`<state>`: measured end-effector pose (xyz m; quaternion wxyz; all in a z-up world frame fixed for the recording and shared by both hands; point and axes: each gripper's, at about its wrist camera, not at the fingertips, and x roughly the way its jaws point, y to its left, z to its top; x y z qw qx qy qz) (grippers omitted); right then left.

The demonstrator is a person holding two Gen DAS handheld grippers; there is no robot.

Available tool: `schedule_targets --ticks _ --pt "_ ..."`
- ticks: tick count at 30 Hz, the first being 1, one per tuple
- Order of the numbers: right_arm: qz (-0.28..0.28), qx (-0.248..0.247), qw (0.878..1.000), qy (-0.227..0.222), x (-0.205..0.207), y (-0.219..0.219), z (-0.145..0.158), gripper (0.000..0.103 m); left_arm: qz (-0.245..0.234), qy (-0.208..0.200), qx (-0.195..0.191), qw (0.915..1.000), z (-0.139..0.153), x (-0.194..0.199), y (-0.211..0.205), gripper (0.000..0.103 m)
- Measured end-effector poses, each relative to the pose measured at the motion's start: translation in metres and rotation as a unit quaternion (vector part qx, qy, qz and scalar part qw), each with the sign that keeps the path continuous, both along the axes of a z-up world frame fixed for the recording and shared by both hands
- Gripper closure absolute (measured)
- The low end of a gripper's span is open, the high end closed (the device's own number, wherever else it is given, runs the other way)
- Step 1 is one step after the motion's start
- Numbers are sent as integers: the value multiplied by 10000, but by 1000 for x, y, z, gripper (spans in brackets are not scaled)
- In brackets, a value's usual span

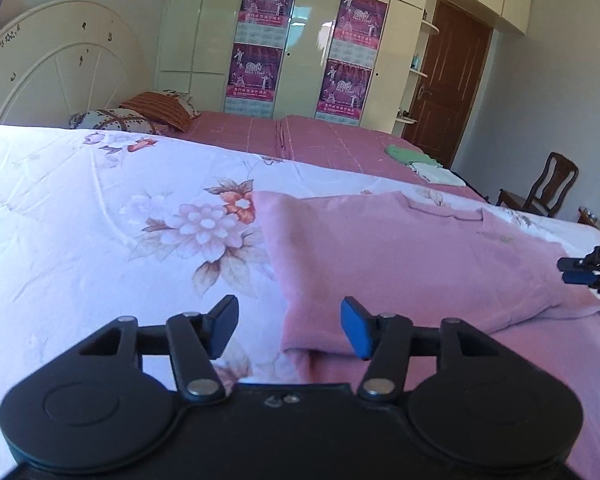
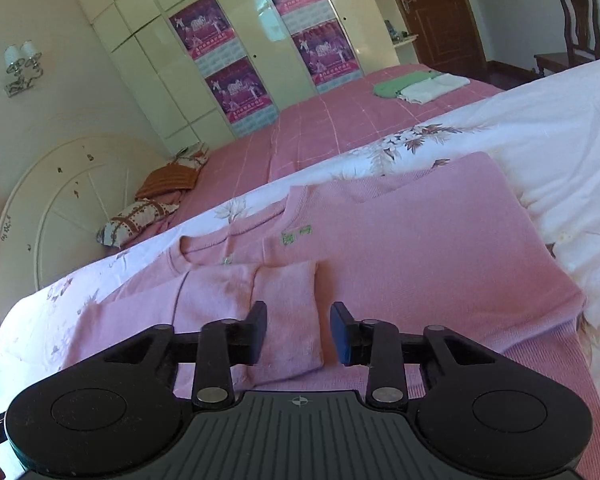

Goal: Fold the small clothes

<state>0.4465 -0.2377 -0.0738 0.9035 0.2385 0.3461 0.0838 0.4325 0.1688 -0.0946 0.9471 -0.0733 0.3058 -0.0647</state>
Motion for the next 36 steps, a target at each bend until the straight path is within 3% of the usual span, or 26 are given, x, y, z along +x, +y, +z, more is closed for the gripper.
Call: schedule_targets --ticks 5,7,8,9,11,14,18,22,25,28,32,36 --pt "157 95 9986 495 47 9 -21 69 -257 86 -163 9995 -11 41 -27 56" --pt "307 -16 9984 478 51 15 -28 69 -343 437 -53 9984 -27 55 -36 55" --pt "445 -193 9980 399 50 19 -27 74 -318 412 98 9986 -33 57 -38 53" --pt "528 -422 9971 355 50 22 -27 101 -316 366 280 9984 -35 58 -39 54" --pt "344 -585 9973 271 46 16 -27 100 -373 418 289 9980 -29 60 -38 53" --pt "178 -893 9957 144 41 8 -22 100 -399 152 200 9989 -18 75 -34 43" --pt "288 -719 9970 -3 49 6 -19 100 -326 403 129 9986 -28 130 -31 46" --pt "497 -1050 9930 198 67 18 -33 100 -259 564 45 9981 -32 165 -21 45" --pt "437 -1122 9926 166 68 16 -32 100 -232 372 -27 9990 -14 149 -20 46" --pt "514 -1197 9911 -283 55 19 -15 100 -499 217 159 9984 -11 119 -39 45" --pt "1100 -1537 9819 -132 54 46 -22 100 -619 312 509 9963 -31 86 -61 46" --pt "946 -1834 9785 -34 35 42 -30 99 -604 119 884 9942 -35 43 -63 46"
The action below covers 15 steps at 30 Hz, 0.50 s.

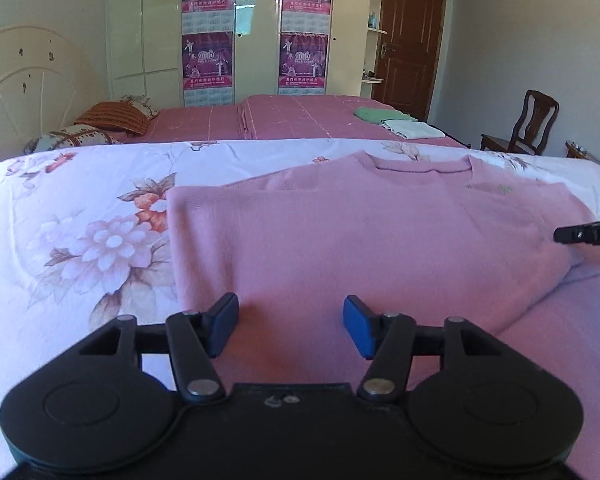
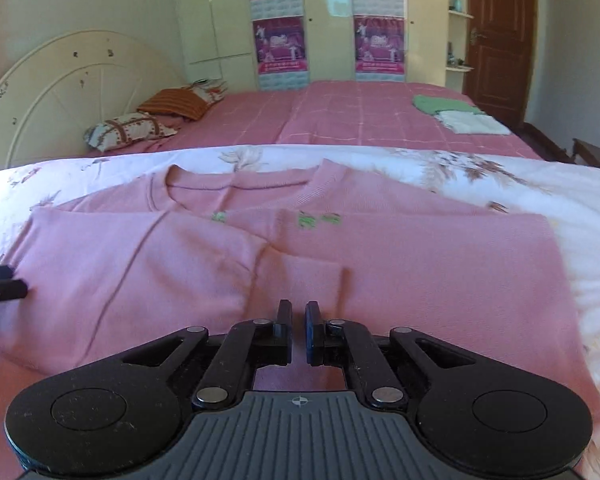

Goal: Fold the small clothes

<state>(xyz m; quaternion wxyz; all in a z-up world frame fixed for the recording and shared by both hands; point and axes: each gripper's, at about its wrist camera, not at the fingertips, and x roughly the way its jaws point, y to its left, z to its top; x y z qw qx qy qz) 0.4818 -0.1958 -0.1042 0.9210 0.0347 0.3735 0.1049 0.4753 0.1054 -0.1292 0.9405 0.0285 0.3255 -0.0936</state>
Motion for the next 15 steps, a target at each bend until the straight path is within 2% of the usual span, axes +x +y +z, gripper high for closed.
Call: schedule_targets --ticks 2,3,6,7,9,11,12,13,15 --pt "-169 -199 9996 -90 -19 -7 3 99 3 -22 -83 10000 2 -16 4 45" --pt "-141 -115 9997 -136 -28 -10 6 99 -26 22 -90 10000 0 -20 4 45" --pt "172 -88 9998 -48 -38 -1 -1 99 0 22 -152 9999 -3 -20 6 44" --pt "87 -90 9999 2 -36 0 -5 93 33 53 -196 9998 -1 -19 7 44" --pt "-282 99 9995 137 -32 -8 -6 72 119 111 -210 9996 6 -23 8 44" --pt "-523 304 9979 246 -37 -14 4 64 120 84 -180 9997 10 -34 10 38" --pt "-520 306 9981 123 -47 -17 12 55 134 70 -141 9998 11 -43 11 32" --pt "-464 266 9986 -19 -59 -19 18 45 151 88 -112 9998 12 -53 12 23" --pt "-401 231 9989 -38 -83 -28 27 44 143 161 -142 9997 11 -74 18 16"
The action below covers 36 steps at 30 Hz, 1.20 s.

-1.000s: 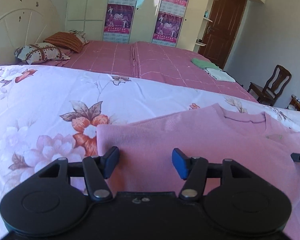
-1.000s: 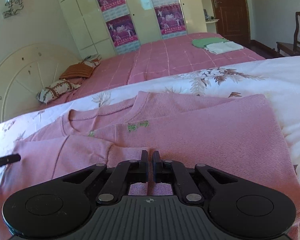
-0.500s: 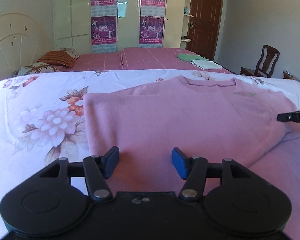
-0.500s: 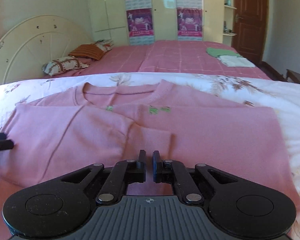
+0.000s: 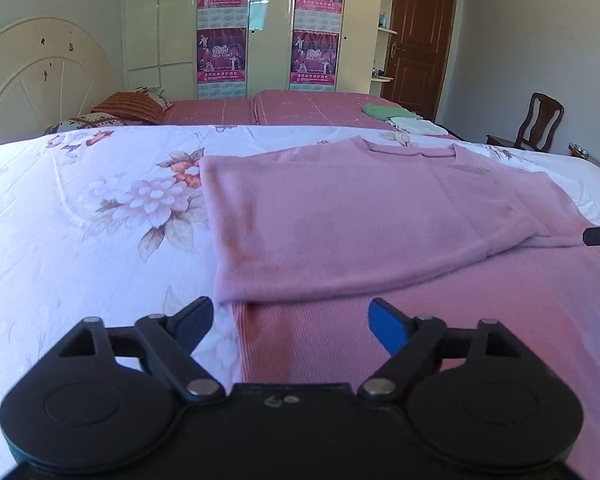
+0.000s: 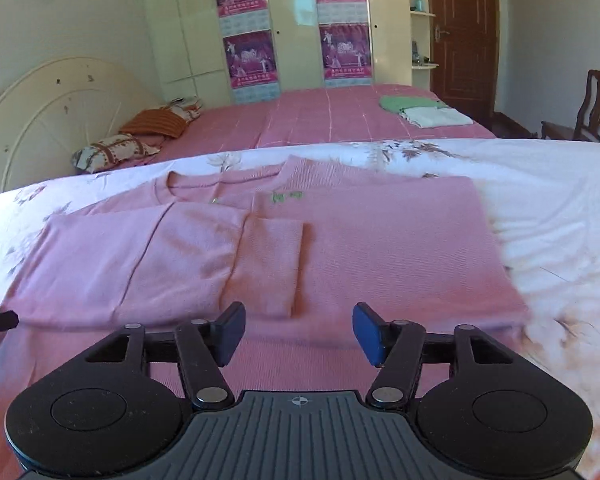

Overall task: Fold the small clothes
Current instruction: 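Move both tools to the sweatshirt hem and grasp it with the right tool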

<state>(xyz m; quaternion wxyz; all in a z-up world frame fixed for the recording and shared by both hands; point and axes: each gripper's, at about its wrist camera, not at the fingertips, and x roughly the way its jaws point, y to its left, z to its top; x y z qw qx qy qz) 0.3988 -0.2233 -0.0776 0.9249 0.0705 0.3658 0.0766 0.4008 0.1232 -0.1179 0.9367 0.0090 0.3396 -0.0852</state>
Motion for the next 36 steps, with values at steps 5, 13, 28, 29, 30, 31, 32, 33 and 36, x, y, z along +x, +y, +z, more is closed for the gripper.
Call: schedule_targets --ticks 5,13,28,29,30,31,32,33,36 --pt "-351 215 9988 260 -63 -46 3 44 102 252 188 9995 -3 -65 13 16" --pt "-1088 970 9873 629 -154 -122 7 44 489 884 -896 9908 3 -159 39 28" --pt "-730 3038 9428 1162 -282 -171 -17 44 910 1300 -3023 9399 -16 -219 38 33" --pt "-721 3137 9396 1164 -279 -172 -18 44 940 1293 -3112 9368 -17 -215 38 32" --pt "-706 3251 9357 1176 -276 -173 -21 44 949 1282 -3175 9348 -19 -211 38 32" --pt "-699 3356 9318 1194 -272 -174 -24 44 976 1263 -3246 9323 -20 -207 38 32" --pt "-687 3446 9285 1203 -267 -175 -26 44 988 1246 -3329 9295 -22 -203 38 32" --pt "-657 3505 9263 1218 -262 -174 -27 44 969 1227 -3395 9275 -23 -200 39 32" --pt "-483 3508 9272 1224 -249 -170 -28 44 871 1219 -3533 9234 -26 -191 38 33"
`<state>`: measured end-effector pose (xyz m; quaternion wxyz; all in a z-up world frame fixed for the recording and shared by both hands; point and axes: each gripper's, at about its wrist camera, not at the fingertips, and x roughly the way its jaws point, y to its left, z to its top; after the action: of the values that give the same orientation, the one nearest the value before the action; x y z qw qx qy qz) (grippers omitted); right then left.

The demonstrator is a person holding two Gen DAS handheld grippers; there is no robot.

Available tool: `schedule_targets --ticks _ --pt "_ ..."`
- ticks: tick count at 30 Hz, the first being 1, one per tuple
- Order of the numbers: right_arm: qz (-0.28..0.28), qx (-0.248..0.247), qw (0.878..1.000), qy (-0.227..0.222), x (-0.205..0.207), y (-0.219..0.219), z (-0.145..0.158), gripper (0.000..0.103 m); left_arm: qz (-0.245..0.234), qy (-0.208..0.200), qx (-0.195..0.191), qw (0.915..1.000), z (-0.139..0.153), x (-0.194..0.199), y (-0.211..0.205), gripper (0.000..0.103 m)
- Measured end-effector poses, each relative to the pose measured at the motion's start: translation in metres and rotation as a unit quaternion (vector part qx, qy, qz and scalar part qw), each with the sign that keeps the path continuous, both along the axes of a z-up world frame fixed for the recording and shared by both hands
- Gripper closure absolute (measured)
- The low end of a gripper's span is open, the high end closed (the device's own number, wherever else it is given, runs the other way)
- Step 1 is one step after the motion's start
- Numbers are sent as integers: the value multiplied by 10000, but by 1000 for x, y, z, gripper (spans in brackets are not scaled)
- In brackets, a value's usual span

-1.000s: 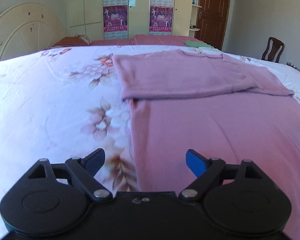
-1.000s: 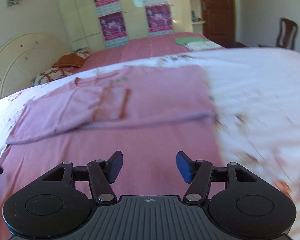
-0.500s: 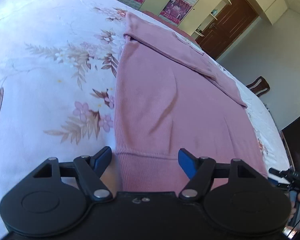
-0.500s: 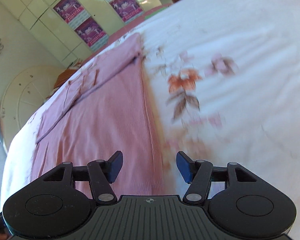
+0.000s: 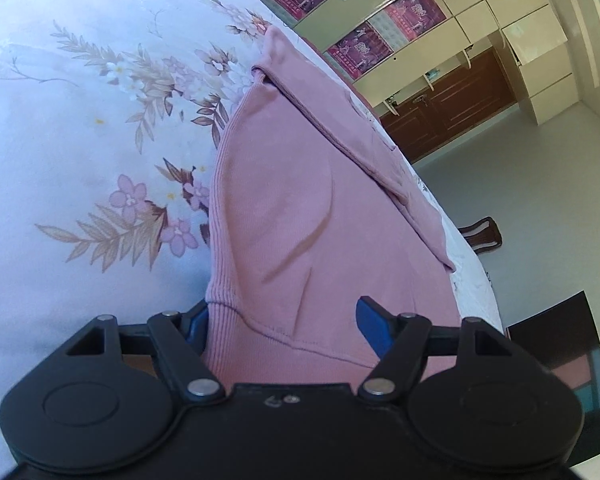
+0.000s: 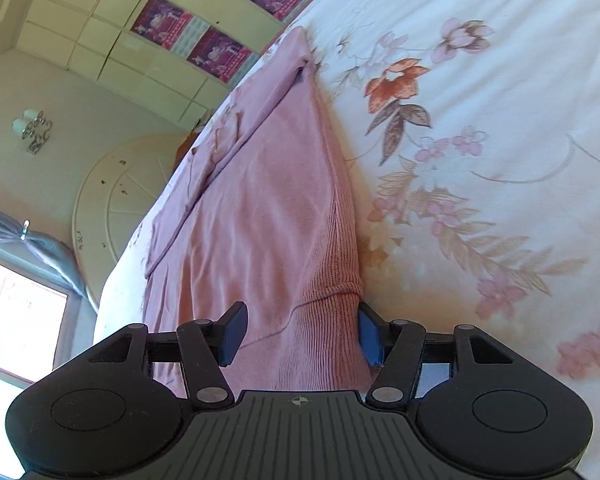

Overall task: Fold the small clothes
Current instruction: 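Move both tools to the sweatshirt hem and grasp it with the right tool, then grasp the hem with the left tool while the right tool holds it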

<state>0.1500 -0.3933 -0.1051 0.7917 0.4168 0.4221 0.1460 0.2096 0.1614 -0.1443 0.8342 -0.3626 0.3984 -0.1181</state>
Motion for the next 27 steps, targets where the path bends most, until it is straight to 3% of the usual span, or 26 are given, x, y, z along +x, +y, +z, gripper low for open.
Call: schedule_targets --ticks 2,3,5,6,7,8,9,11,13,16,18,20,22,27 --pt "91 6 10000 5 6 1 0 44 -129 56 -38 9999 0 2 -3 43" --pt "142 20 9999 20 8 0 0 44 -215 149 -5 9997 -2 0 -6 58" --pt "327 -38 9995 -5 7 1 1 48 -220 57 140 9996 -4 -8 -9 63" --pt "408 -115 9991 41 5 2 0 65 -171 28 174 9997 -6 -11 -9 68" --pt "476 -193 9986 136 3 2 -3 82 -92 42 195 9998 -6 -12 -7 81" --pt "493 -226 9984 175 1 2 -6 87 3 92 290 9995 -6 -12 -6 97" --pt "486 -235 9984 165 -1 0 -7 92 46 40 295 9995 -4 -15 -4 99" --pt "444 -338 9984 42 -5 -2 -1 95 112 -482 96 9987 12 -27 -1 99" --pt "424 -180 9980 -432 -15 -8 18 96 204 -828 138 9963 26 -38 1 99" --pt "445 -240 9946 -903 -31 -15 35 96 188 -661 379 9969 16 -39 0 99" --pt "379 -321 9963 -706 -32 -17 22 96 162 -166 539 9983 -6 -31 -5 99" --pt "390 -616 9973 -40 -25 -11 -5 97 279 -165 413 9986 -13 -33 -5 99" --pt "101 -227 9997 -30 -30 -17 -11 97 345 -139 320 9988 -13 -34 -4 98" --pt "76 -180 9998 -12 -34 -18 -13 97 365 -134 206 9990 -15 -34 -1 91"
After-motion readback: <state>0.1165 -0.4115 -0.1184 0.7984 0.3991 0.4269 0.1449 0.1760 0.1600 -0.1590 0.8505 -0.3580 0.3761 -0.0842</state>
